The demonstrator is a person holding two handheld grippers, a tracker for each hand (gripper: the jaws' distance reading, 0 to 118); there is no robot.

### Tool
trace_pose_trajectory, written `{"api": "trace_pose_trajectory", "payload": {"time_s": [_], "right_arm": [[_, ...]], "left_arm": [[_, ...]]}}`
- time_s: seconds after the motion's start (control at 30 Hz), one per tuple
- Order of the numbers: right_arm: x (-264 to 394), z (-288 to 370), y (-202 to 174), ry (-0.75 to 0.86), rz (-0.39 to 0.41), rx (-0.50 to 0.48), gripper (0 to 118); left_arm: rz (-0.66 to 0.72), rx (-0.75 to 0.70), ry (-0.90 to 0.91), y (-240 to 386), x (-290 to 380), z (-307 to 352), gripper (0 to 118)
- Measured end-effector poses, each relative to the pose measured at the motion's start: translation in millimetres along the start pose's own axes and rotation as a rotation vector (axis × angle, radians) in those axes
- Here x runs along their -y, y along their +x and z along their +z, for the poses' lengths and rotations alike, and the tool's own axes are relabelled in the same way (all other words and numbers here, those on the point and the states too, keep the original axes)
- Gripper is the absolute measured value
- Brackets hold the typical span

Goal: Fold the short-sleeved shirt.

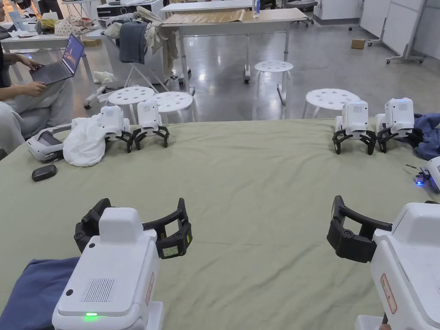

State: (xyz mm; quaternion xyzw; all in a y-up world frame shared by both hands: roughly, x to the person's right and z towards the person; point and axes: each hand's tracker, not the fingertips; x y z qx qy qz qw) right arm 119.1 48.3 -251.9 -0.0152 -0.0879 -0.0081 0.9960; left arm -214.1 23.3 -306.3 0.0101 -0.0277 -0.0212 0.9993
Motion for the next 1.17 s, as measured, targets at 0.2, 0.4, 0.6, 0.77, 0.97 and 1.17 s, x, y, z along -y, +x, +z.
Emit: {"api": "trace_pose_trajectory", "payload": {"time_s": [0.2,0.4,0.6,0.77,0.97,1.17], "right_arm": [[0.0,-0.3,2.2,-0.002,-0.011,0.003,118],[0.0,-0.9,3.2,-0.01,-0.022,-0.002,118],[-1.6,-0.8,3.4,-0.005,-0.019,-0.006,118],[-1.8,0.0,4.4,-0.005,-0.02,-0.009,118],[-0.6,0.9,4.9,-0.005,-0.02,-0.011,118],[-0.5,1.7,5.1,-0.006,-0.018,-0.012,118]], "left_arm": [[0.004,-0.004,0.0,-1.9,0.3,-0.7,118],[-0.002,-0.006,-0.001,-2.9,1.2,0.0,118],[-0.001,-0.012,-0.004,-3.6,1.6,0.0,118],[-0.008,-0.012,-0.002,-3.6,1.4,0.4,118],[-0.008,-0.013,0.0,-3.4,1.6,1.4,118],[-0.009,-0.015,-0.003,-3.7,1.4,2.3,118]]}}
